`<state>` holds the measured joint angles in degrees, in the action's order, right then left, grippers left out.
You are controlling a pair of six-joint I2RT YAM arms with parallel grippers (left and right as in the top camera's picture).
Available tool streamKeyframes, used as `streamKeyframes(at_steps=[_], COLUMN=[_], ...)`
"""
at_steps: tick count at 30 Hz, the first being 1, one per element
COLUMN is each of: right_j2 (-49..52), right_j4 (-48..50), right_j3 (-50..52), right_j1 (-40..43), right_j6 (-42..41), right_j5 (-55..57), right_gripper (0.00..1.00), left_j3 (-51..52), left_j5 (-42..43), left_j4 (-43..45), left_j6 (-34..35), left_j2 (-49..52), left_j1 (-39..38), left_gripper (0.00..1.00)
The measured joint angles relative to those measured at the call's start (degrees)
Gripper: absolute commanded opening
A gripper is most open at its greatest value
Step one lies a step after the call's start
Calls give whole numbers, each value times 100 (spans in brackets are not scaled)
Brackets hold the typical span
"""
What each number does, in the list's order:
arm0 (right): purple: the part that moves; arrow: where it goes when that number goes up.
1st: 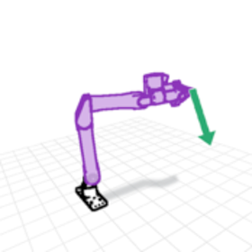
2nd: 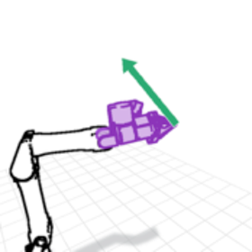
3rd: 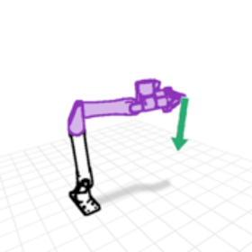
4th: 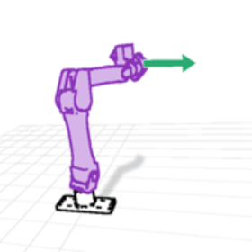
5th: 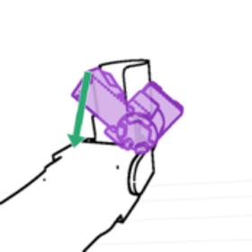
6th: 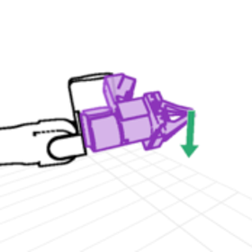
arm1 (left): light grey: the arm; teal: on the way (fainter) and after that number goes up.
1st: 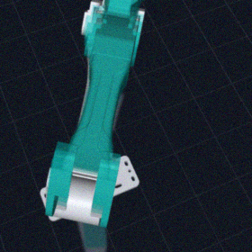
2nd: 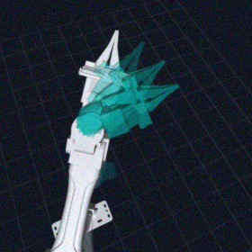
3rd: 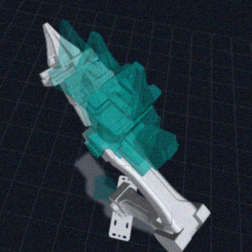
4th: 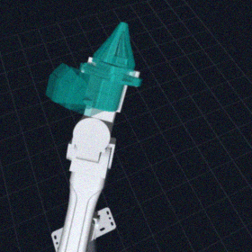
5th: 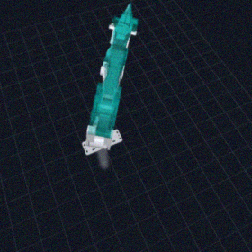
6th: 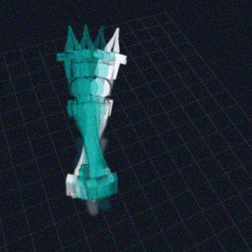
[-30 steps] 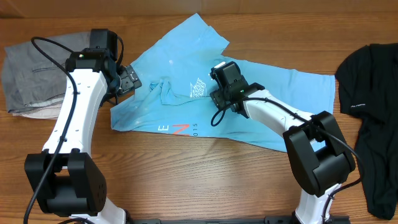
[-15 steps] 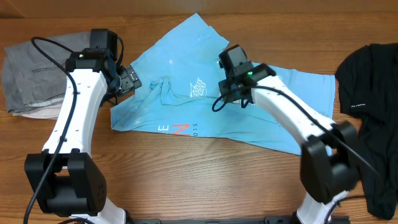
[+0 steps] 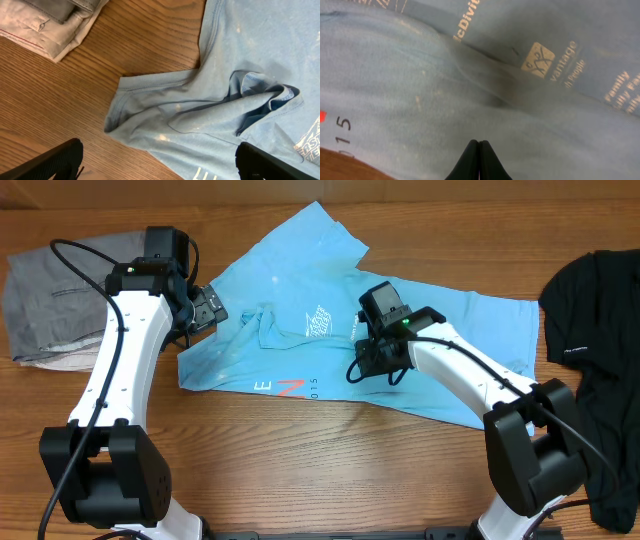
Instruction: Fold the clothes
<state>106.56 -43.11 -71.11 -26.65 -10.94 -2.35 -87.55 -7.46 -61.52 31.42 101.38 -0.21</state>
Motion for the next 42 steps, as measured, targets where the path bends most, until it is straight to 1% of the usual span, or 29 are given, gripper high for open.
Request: streamKeyframes(at_steps=[4, 20, 31, 39, 42], right_j2=[0, 0, 0, 0, 0], right_j4=[509, 1515, 1818, 2070, 2083], right_j3=[256, 973, 1023, 1043, 1027], right_j1=[0, 4, 66, 306, 389], right_j6=[-28, -68, -63, -83, -90], right_j5=[-39, 50, 592, 708, 588], right_gripper=[4, 4, 4, 4, 4], left_j3=[0, 0, 0, 0, 0], left_j5=[-2, -2, 0, -2, -2], left_j4=[0, 0, 0, 0, 0], left_j6=[0, 0, 0, 0, 0], left_j2=[0, 0, 0, 0, 0], left_j1=[0, 0, 0, 0, 0], left_gripper=[100, 100, 100, 100, 100])
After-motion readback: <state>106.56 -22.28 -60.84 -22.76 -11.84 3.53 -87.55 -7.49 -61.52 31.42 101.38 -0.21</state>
